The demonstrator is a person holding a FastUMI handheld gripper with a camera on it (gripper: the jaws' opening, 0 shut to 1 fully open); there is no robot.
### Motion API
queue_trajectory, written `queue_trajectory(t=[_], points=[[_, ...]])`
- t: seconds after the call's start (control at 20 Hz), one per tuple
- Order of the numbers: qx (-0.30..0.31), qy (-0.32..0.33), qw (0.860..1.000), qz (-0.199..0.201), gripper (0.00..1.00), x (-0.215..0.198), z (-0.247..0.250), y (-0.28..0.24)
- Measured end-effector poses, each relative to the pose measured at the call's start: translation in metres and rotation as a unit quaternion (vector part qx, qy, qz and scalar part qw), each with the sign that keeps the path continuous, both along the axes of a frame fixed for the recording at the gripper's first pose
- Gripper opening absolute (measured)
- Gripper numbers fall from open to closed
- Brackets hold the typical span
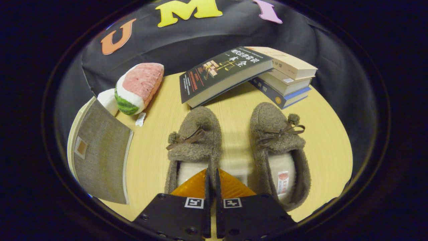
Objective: Open the storage box then place both shoes into the box .Put the left shoe in first, then the right shoe, with the right side of both shoes facing outward in a uniform manner.
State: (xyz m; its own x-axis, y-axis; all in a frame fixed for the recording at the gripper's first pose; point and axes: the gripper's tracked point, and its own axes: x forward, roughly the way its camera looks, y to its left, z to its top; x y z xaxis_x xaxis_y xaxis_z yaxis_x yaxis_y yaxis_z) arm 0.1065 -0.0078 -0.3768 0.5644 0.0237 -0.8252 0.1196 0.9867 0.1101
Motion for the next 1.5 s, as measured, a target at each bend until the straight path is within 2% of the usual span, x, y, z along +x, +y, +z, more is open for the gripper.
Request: queue_trajectory(t=[0.05, 0.1, 0.25, 0.45, 0.7, 0.9, 1.15, 1.5], points=[[0.012, 0.000, 1.000, -0.011, 0.07, 0.000, 0.004, 0.000], [0.028, 0.007, 0.999, -0.020, 0.00, -0.002, 0.005, 0.001], [0.071, 0.004, 0.996, -0.052, 0.00, -0.003, 0.020, 0.007], [0.103, -0.011, 0.992, -0.070, 0.00, -0.013, 0.050, 0.020], [0.145, -0.055, 0.984, -0.087, 0.00, -0.023, 0.113, 0.051], [0.192, -0.088, 0.973, -0.095, 0.00, -0.026, 0.175, 0.097], [0.208, -0.122, 0.968, -0.071, 0.00, -0.019, 0.225, 0.169], [0.220, -0.101, 0.970, -0.025, 0.00, -0.016, 0.211, 0.285]])
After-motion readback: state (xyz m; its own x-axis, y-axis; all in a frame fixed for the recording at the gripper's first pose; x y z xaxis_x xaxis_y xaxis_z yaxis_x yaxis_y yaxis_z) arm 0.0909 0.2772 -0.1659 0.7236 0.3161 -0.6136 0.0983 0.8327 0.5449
